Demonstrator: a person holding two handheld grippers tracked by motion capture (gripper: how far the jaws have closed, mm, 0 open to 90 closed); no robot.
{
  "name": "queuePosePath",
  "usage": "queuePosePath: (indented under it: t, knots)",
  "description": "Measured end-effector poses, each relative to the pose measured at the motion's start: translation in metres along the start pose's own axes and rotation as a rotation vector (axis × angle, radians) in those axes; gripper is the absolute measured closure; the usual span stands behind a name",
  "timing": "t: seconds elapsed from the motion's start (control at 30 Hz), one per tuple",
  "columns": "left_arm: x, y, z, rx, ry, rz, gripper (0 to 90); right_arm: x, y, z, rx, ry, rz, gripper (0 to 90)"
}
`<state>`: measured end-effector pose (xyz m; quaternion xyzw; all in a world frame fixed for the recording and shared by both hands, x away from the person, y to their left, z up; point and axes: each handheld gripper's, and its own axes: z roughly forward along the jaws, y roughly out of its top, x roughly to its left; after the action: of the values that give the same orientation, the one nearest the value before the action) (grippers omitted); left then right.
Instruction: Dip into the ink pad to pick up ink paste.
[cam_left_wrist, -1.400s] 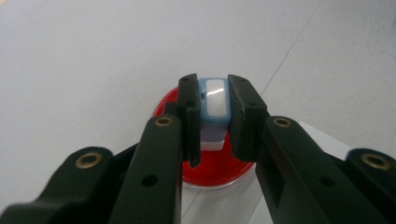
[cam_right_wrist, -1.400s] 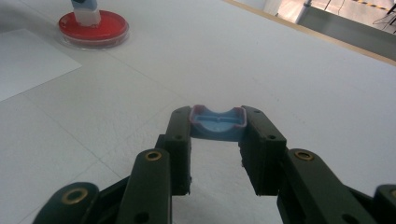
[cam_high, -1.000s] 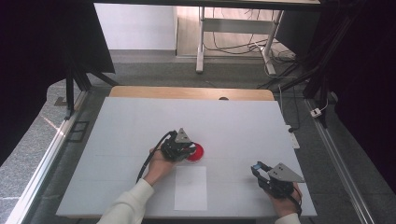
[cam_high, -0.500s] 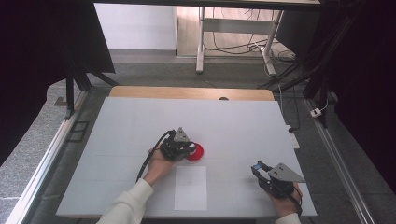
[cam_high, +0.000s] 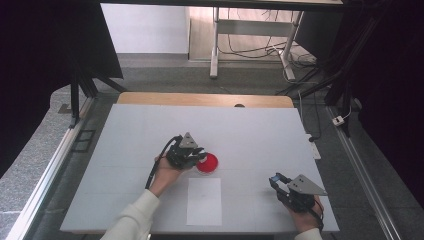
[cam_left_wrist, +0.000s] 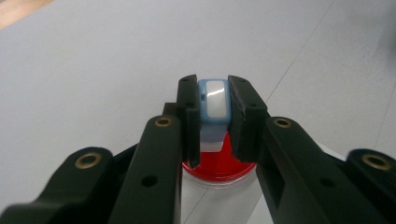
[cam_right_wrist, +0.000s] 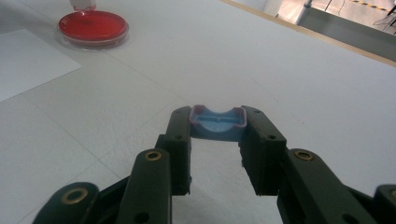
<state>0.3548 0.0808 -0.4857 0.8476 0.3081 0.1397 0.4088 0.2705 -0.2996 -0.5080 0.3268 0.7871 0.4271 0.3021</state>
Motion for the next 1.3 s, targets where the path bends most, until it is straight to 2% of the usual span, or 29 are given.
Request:
queuePosePath:
  t: [0.13, 0.37, 1.03, 1.3]
  knots:
    - [0.001, 0.001, -0.002, -0.012, -0.011, -0.003, 75.4, 0.000, 0.000, 0.000, 0.000, 0.000, -0.001, 64.6]
    - [0.001, 0.001, 0.003, 0.006, -0.021, 0.003, 75.4, 0.000, 0.000, 0.000, 0.001, 0.000, -0.001, 64.6]
    - [0.000, -0.004, 0.014, 0.057, 0.000, 0.016, 75.3, 0.000, 0.000, 0.000, 0.002, 0.000, -0.002, 64.6]
    - [-0.002, -0.004, 0.015, 0.054, 0.008, 0.023, 75.4, 0.000, 0.000, 0.000, 0.001, 0.000, -0.003, 64.6]
